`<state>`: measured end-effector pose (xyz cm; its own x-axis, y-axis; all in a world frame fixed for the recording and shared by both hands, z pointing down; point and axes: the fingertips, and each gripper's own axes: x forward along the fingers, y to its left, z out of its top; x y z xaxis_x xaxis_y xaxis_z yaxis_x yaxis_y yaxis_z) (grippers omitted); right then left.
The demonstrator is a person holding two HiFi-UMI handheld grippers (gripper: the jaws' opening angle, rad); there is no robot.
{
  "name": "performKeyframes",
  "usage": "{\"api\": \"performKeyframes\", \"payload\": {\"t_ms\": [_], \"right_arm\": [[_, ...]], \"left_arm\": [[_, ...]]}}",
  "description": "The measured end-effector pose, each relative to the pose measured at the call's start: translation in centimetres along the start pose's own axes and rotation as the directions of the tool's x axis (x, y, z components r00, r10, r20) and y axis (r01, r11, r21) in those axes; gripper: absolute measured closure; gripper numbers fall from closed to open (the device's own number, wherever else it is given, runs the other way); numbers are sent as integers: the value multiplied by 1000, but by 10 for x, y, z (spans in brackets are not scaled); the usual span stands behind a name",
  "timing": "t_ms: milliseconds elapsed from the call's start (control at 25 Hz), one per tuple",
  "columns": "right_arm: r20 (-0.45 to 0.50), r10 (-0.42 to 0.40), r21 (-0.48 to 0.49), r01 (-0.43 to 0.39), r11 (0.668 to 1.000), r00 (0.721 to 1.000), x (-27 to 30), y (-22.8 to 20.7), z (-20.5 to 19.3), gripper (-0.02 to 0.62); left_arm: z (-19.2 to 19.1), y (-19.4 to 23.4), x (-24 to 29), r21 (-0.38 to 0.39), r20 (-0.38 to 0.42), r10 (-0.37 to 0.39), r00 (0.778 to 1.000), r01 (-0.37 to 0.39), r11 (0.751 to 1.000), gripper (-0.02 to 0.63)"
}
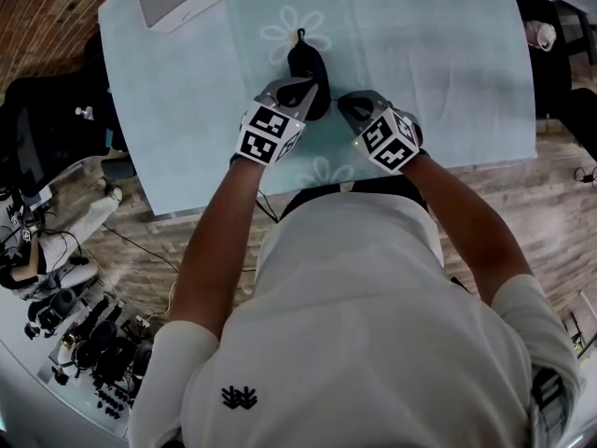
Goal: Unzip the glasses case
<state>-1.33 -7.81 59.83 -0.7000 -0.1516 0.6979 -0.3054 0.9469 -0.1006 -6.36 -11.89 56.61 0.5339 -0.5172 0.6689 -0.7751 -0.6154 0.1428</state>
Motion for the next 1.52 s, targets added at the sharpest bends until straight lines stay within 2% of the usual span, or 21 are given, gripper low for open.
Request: {"api": "performKeyframes", "payload": {"t_ms": [520, 1520], "right_arm": [[5, 47, -1, -47, 999, 999, 4, -21, 8, 596], [12, 99, -68, -98, 993, 995, 23, -72, 36, 597]], "left_arm": [[-1, 1, 0, -28, 9, 10, 1000, -10, 1000, 552], [0, 1, 1, -102, 22, 35, 999, -32, 994, 552]]}}
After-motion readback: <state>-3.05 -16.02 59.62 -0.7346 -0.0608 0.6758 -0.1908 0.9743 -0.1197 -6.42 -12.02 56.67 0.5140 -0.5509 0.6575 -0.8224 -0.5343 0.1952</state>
